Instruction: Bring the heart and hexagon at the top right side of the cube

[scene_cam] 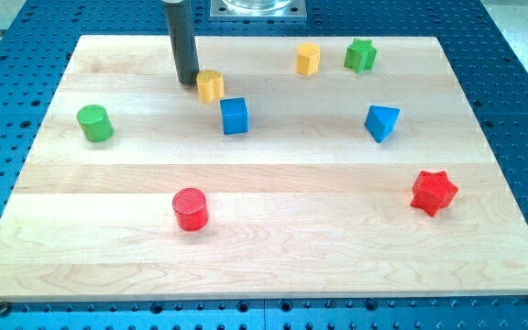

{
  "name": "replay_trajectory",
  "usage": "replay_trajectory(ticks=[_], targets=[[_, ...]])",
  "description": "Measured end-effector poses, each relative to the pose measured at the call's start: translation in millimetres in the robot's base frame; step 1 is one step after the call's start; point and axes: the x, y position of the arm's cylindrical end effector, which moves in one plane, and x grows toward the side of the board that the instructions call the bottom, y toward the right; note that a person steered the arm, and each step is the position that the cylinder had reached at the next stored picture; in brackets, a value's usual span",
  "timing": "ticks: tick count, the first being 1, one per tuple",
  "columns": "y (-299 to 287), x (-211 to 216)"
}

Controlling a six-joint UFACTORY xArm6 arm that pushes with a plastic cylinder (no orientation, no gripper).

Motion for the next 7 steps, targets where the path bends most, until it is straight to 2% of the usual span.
replay_trajectory(ticks=[1,2,5,6,7], targets=[[2,22],[40,20],[21,-10],[61,13],[55,-14]])
